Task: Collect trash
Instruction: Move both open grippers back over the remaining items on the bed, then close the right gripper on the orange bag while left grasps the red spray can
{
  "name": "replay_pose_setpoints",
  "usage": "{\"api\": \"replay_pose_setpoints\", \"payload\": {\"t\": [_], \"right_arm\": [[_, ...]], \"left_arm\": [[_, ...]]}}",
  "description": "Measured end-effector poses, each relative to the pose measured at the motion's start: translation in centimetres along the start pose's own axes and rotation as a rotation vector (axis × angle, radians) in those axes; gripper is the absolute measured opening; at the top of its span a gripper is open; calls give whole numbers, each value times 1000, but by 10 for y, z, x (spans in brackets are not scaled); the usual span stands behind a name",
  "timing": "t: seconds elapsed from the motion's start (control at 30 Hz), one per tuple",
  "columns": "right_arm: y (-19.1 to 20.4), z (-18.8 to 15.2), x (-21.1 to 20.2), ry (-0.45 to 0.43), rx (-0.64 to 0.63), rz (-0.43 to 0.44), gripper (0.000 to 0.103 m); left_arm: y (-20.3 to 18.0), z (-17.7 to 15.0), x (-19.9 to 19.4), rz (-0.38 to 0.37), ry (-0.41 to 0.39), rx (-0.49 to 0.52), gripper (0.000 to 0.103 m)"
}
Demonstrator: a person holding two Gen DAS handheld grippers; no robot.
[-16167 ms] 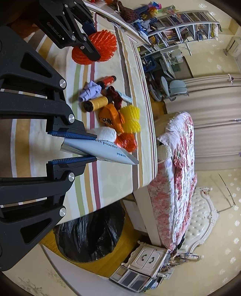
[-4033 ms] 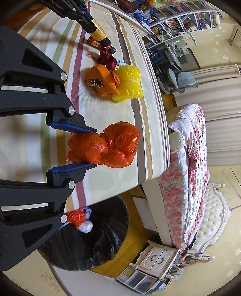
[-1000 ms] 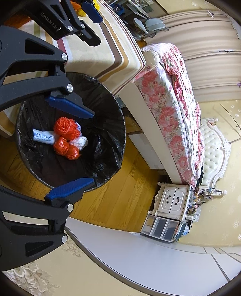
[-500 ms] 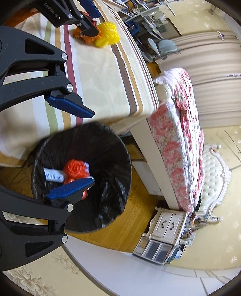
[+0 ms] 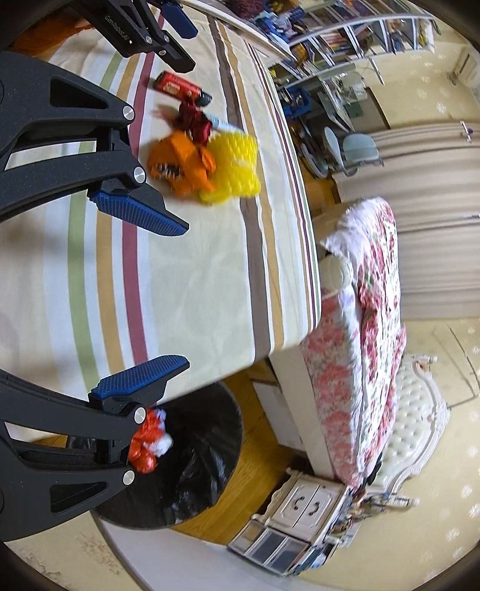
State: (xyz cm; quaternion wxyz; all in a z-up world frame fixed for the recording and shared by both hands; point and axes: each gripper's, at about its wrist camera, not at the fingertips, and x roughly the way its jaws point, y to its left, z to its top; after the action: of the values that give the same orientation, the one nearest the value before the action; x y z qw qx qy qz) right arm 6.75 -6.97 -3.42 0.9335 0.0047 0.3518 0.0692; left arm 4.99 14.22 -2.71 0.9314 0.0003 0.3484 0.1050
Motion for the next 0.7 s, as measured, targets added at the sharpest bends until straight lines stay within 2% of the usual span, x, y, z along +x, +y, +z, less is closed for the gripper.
{"api": "replay_pose_setpoints", "payload": {"t": [0.3, 0.5, 0.7], "right_arm": [[61, 8, 8, 16, -87, 79, 66], [86, 5, 25, 65, -98, 100, 66], [96, 0, 41, 119, -91, 89, 66]], "left_arm": [[62, -6, 9, 89, 18, -77, 71], [76, -8, 13, 102, 27, -101, 71], [72, -12, 16, 83, 38, -99, 71]]}}
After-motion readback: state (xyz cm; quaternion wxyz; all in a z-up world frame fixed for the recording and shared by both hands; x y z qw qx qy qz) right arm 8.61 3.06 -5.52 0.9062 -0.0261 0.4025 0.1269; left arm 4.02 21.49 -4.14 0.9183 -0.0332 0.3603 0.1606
